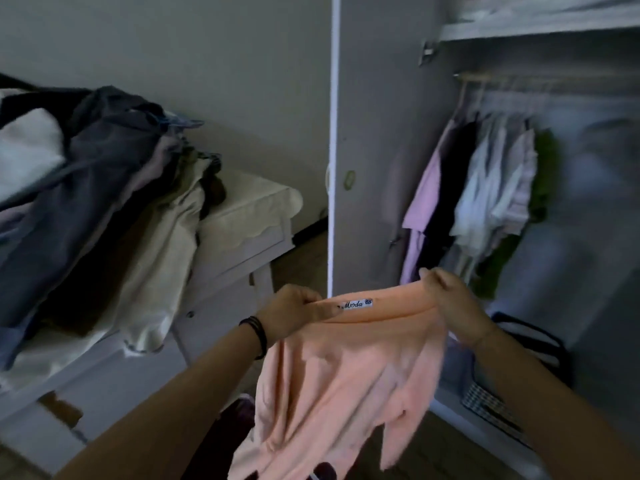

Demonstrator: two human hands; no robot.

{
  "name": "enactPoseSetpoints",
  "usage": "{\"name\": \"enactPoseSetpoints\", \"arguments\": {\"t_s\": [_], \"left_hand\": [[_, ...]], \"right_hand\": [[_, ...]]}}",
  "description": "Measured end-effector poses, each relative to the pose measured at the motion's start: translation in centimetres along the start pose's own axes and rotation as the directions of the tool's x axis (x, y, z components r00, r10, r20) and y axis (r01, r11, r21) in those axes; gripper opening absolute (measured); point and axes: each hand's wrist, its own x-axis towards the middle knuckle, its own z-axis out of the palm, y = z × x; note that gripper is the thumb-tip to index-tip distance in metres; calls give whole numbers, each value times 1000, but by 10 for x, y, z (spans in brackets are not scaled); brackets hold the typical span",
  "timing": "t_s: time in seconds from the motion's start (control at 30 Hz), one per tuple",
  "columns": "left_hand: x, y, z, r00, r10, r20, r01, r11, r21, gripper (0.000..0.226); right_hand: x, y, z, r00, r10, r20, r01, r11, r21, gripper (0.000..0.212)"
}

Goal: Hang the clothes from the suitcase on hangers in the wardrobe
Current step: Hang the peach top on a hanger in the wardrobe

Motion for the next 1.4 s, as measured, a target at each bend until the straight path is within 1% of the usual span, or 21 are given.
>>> {"name": "enactPoseSetpoints", "arguments": {"t_s": [0.07,0.13,0.2,0.3,0.37,0.4,0.47,0.57,0.63,0.67,0.73,0.8,0.9,0.97,1.03,1.07,1.13,1.2,1.23,1.3,1.4], "left_hand": [[18,4,11,1000,-15,27,11,992,129,44],[35,10,20,999,-28,27,23,988,156,47],[54,16,29,1000,-25,4,25,998,54,49],[83,35,50,999,-7,-42,1,990,-143,50],[105,53,70,996,10,-88,-31,972,-235,39],[117,61,80,993,5,-114,-35,965,-258,29],[142,78,100,986,-20,-165,-29,957,-290,19],[177,100,131,973,-50,-225,-39,926,-376,17],[199,115,151,968,-94,-233,-33,872,-488,13],[210,122,161,968,-117,-221,-26,832,-554,13],[235,138,180,977,-140,-164,-1,757,-654,18],[258,154,193,987,-143,-69,49,686,-726,21],[286,178,210,988,-145,49,122,557,-821,13],[307,194,219,987,-133,86,142,508,-850,20],[326,212,224,989,-79,123,145,467,-872,24],[335,222,226,990,-44,135,140,468,-872,24],[351,243,228,987,38,153,112,519,-848,21],[366,264,232,978,127,164,66,559,-827,17],[373,274,235,974,157,164,44,580,-813,17],[387,290,240,970,175,168,23,623,-782,18],[410,310,246,963,194,187,13,660,-751,12]], "right_hand": [[-2,1,-25,995,16,-98,-19,1000,-24,34],[-3,4,-52,980,53,-192,-47,998,35,28],[-3,9,-81,956,117,-270,-93,991,100,20],[0,19,-124,913,187,-364,-137,978,158,24],[5,25,-148,902,194,-385,-123,972,202,25],[8,28,-160,904,182,-387,-106,972,210,24],[15,37,-183,936,130,-328,-96,988,118,27],[33,56,-223,980,147,-138,-162,981,-106,35],[49,71,-249,982,184,-31,-186,962,-199,52],[57,78,-261,983,185,-8,-182,958,-223,57],[75,87,-280,989,147,-19,-148,968,-200,45],[96,99,-297,989,117,-87,-128,984,-128,33],[131,119,-314,971,136,-195,-143,989,-22,35],[151,124,-321,952,170,-254,-166,985,37,38],[170,126,-327,948,156,-276,-150,988,42,30],[181,127,-332,954,134,-270,-136,991,9,28],[205,126,-342,965,89,-248,-112,990,-80,28],[233,124,-359,954,29,-297,-72,988,-136,21],[248,119,-370,935,-25,-354,-35,986,-162,15],[280,107,-394,858,-158,-489,31,966,-258,8],[325,89,-430,736,-263,-624,16,928,-373,10]]}}
